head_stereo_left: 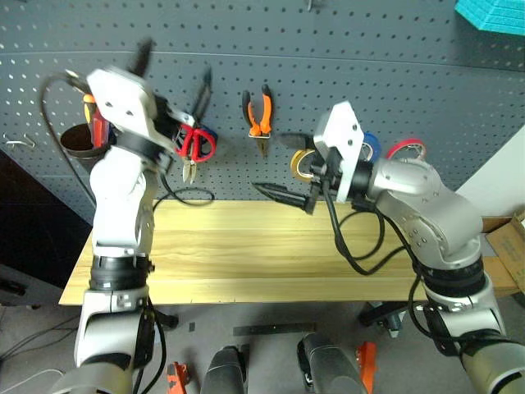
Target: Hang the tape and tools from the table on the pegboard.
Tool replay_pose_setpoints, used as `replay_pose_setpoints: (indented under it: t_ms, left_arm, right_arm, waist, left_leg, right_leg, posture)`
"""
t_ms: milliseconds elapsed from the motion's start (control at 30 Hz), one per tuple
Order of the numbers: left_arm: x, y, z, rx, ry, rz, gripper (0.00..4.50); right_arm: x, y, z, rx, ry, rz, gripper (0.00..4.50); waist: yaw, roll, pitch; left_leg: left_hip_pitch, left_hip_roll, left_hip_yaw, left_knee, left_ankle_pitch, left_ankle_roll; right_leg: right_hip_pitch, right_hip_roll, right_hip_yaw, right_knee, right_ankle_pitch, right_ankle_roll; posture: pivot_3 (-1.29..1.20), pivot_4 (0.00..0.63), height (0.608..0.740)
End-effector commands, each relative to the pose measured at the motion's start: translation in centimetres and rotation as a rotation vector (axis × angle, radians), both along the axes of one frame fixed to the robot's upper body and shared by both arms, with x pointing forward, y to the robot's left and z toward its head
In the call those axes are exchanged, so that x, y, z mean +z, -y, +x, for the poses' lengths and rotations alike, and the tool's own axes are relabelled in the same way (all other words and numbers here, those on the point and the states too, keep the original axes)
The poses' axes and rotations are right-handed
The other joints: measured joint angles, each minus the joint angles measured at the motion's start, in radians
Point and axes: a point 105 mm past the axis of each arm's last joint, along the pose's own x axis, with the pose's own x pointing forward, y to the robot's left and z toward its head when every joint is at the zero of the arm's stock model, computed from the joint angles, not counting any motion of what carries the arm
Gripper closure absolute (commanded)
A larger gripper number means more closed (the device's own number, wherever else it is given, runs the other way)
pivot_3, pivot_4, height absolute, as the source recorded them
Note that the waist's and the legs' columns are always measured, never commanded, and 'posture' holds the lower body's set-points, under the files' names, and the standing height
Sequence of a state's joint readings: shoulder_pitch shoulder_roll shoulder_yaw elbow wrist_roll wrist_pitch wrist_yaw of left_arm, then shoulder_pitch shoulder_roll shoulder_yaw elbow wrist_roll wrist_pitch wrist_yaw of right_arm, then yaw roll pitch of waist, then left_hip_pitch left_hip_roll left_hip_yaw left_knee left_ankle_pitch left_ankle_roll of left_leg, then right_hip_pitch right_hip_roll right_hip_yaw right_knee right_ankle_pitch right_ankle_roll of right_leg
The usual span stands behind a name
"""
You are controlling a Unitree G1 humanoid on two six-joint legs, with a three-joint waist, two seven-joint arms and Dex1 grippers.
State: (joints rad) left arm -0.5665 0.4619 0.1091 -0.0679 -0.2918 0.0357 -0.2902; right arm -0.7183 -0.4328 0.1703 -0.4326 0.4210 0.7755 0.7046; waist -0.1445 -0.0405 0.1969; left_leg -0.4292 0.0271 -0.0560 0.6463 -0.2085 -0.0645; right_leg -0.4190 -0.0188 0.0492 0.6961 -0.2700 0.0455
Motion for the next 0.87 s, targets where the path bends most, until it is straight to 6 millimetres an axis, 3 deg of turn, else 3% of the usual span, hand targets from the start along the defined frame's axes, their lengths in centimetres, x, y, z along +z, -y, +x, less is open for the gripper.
replay_pose_setpoints:
  t_ms: [33, 267, 400, 533, 667, 767, 867]
  left_arm:
    - [-2.8, 0.3, -0.7, 0.011, -0.160, -0.066, 0.07]
    - [-10.1, -1.8, -1.4, 0.198, -0.472, -0.122, 0.07]
    - [-14.6, -3.9, -2.0, 0.288, -0.588, -0.079, 0.07]
    - [-17.7, -6.3, -2.7, 0.372, -0.660, -0.071, 0.07]
    - [-19.8, -7.6, -3.5, 0.421, -0.704, -0.106, 0.07]
    - [-20.7, -8.2, -3.9, 0.454, -0.709, -0.116, 0.07]
    - [-21.2, -8.9, -4.1, 0.511, -0.708, -0.109, 0.07]
  right_arm:
    - [-0.1, 1.3, -0.6, -0.032, 0.016, 0.011, 0.00]
    - [-4.8, 3.9, -0.2, -0.183, -0.093, 0.007, 0.00]
    - [-8.8, 5.9, 1.3, -0.360, -0.104, 0.010, 0.00]
    - [-12.1, 8.4, 2.6, -0.572, -0.113, 0.064, 0.00]
    - [-14.8, 10.7, 2.8, -0.690, -0.134, 0.079, 0.00]
    - [-16.5, 12.0, 2.7, -0.750, -0.162, 0.077, 0.00]
    - [-17.9, 12.9, 2.5, -0.769, -0.197, 0.063, 0.00]
  waist:
    - [-0.003, 0.000, 0.000]
    - [0.006, 0.000, -0.022]
    - [0.007, 0.000, -0.047]
    - [0.007, 0.001, -0.069]
    - [0.007, 0.001, -0.088]
    - [0.007, 0.002, -0.097]
    - [0.007, 0.003, -0.110]
  left_leg:
    - [0.001, 0.000, 0.000, 0.000, 0.000, 0.000]
    - [0.015, 0.000, -0.002, 0.000, 0.002, 0.002]
    - [0.015, 0.000, -0.001, 0.000, 0.002, 0.002]
    - [0.017, 0.000, 0.000, -0.001, 0.002, 0.002]
    - [0.021, 0.000, 0.005, -0.001, 0.002, 0.002]
    - [0.032, 0.001, 0.006, -0.003, 0.001, 0.002]
    - [0.034, 0.002, 0.006, -0.005, 0.001, 0.002]
  right_leg:
    - [0.000, 0.001, 0.001, 0.002, 0.000, 0.000]
    - [0.014, 0.003, 0.000, 0.000, 0.000, 0.000]
    - [0.014, 0.003, 0.001, 0.000, 0.000, 0.000]
    - [0.016, 0.004, 0.002, -0.001, -0.002, 0.002]
    - [0.017, 0.004, 0.008, -0.001, -0.002, 0.003]
    - [0.031, 0.004, 0.009, -0.008, -0.003, 0.004]
    - [0.035, 0.005, 0.009, -0.015, -0.002, 0.003]
  posture:
    - [-0.13, 0.108, 0.740]
    - [-0.11, 0.079, 0.740]
    - [-0.10, 0.057, 0.740]
    - [-0.10, 0.037, 0.740]
    - [-0.09, 0.016, 0.740]
    - [-0.09, 0.009, 0.740]
    - [-0.07, 0.000, 0.740]
